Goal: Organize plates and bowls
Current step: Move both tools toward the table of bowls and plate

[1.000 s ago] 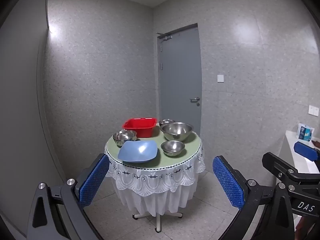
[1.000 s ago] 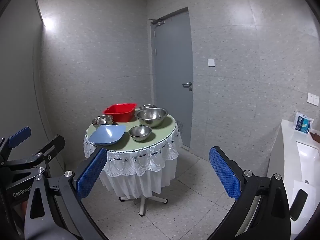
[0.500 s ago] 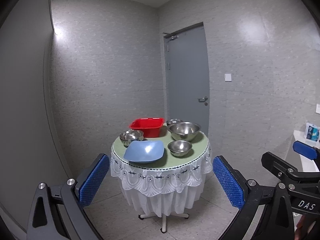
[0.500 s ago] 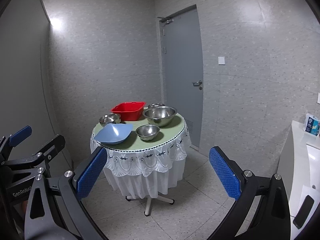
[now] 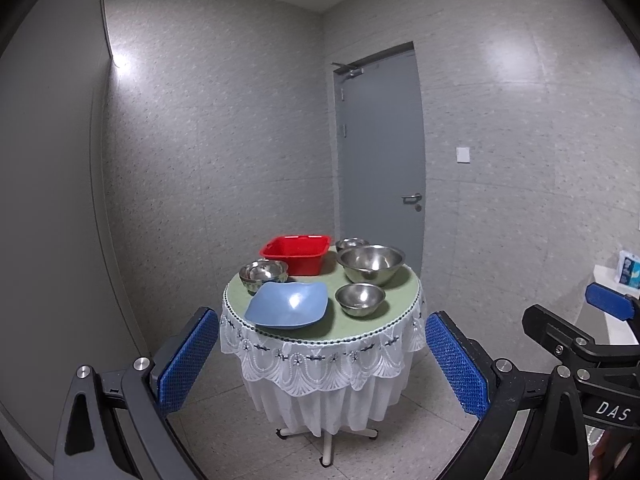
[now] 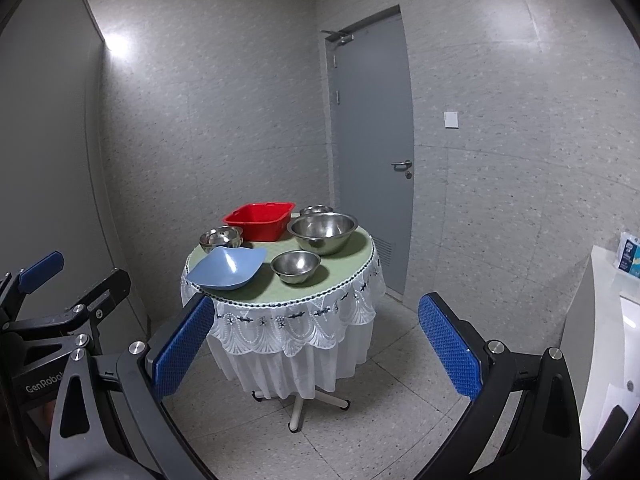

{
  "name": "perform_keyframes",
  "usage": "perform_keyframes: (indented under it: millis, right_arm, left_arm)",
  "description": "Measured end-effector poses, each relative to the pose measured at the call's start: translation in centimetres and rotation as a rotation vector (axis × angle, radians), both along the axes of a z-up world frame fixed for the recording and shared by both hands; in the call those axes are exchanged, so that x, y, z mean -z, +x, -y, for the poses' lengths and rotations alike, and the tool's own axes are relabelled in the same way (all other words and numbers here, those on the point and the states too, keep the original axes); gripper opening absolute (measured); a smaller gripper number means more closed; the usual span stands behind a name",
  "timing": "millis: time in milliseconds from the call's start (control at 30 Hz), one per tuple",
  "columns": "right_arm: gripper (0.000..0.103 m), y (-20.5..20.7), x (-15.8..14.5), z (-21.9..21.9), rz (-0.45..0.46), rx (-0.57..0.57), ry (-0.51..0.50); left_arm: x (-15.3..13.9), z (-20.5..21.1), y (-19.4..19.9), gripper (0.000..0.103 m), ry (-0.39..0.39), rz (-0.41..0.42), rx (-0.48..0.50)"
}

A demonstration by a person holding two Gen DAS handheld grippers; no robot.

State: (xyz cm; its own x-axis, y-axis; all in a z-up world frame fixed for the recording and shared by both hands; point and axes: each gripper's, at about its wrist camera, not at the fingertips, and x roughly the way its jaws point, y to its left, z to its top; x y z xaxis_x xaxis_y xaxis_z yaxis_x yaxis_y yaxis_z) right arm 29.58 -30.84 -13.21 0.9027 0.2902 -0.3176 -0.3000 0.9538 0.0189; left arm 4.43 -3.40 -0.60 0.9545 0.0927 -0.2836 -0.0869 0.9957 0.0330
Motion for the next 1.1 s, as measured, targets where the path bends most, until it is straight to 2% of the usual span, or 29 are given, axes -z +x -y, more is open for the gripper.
perform_keyframes:
  millis: [400, 1100]
  right_arm:
    - [0.103, 1.1, -0.9, 0.2, -0.021, -0.020, -0.007]
    - [0.103, 3.2, -1.7, -0.7, -0.064, -0.030, -0.013]
  left_arm:
    - [0.4, 0.0, 1.4, 0.102, -0.007, -0.009, -0.013]
    - [-1.3, -0.3, 2.9, 0.102, -0.009, -0.047, -0.025]
